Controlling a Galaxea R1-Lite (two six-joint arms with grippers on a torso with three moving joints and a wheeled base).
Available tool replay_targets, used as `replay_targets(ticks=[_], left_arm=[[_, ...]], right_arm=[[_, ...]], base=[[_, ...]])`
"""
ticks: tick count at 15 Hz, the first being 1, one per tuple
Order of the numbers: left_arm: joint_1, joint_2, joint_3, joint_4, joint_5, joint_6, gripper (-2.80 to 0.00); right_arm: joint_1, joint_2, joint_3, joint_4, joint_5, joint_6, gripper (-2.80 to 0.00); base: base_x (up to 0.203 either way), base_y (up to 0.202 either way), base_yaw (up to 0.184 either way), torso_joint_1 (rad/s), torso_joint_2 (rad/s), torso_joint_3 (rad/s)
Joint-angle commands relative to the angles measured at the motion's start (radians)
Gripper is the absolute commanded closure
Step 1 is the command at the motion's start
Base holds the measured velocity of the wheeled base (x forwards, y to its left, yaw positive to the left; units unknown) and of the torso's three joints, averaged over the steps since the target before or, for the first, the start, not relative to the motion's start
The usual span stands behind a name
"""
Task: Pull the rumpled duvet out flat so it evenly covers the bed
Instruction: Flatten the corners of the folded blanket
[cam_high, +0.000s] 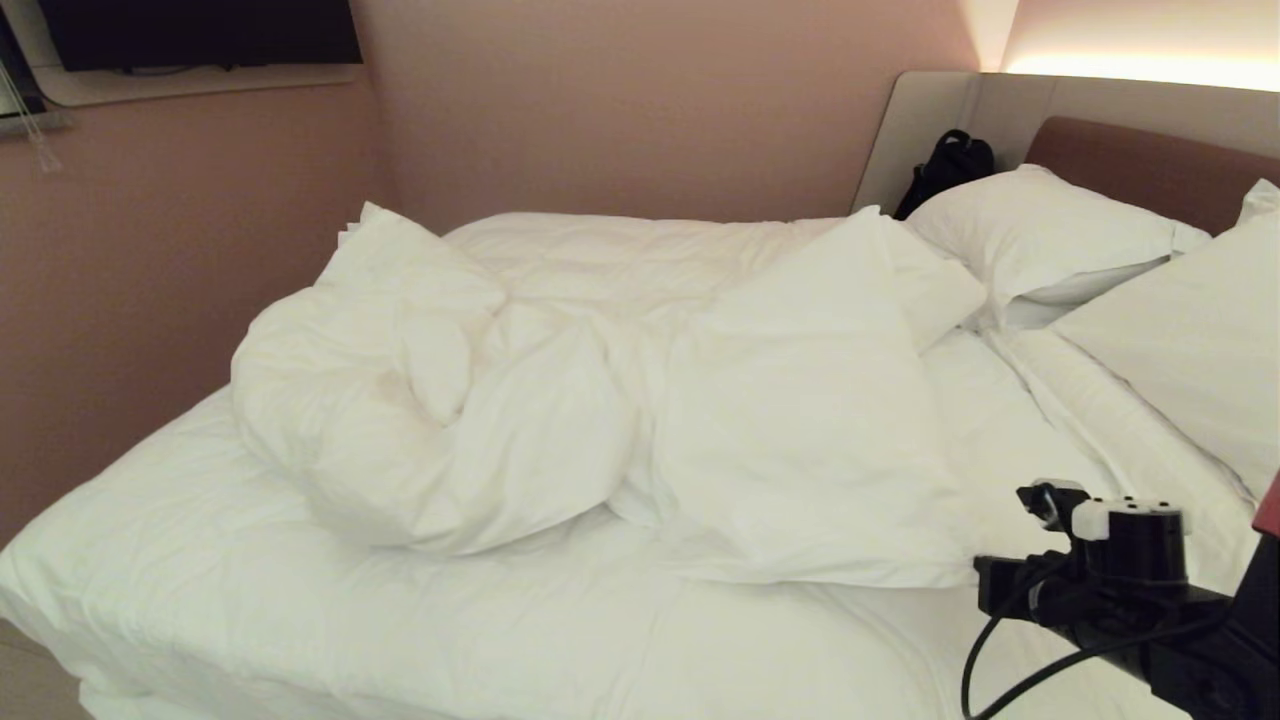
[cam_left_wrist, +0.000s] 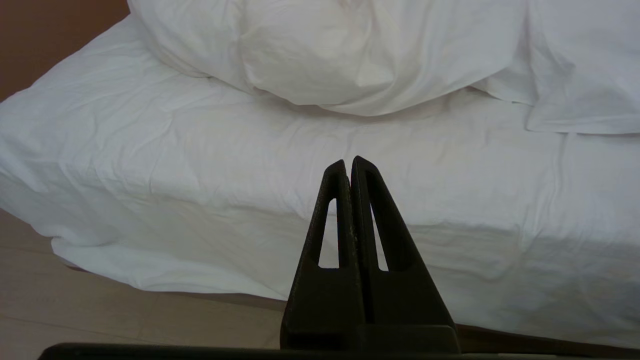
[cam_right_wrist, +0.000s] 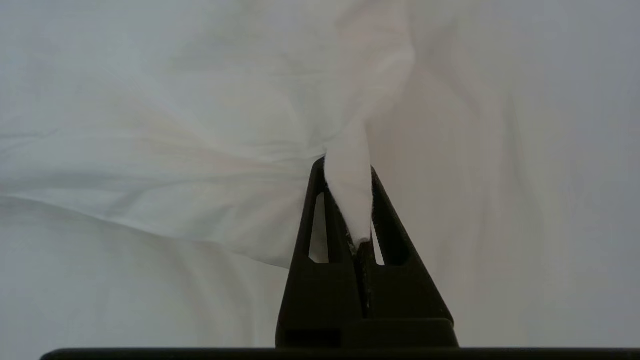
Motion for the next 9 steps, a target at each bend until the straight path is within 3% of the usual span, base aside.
replay_targets(ticks=[1,9], left_arm=[[0.0,0.0,0.0,0.001,0.0,0.0,0.0],[0.0,0.0,0.0,0.001,0.0,-0.001,0.0]], right_arm=[[-0.04,-0.004,0.076,-0.231,-0.001,0.001,0.0],[-0.223,-0.155,0.203,-0.277,0.002,-0.004,0.0]], base=[[0.0,0.0,0.0,0.0,0.0,0.0],[0.0,0.0,0.0,0.0,0.0,0.0]])
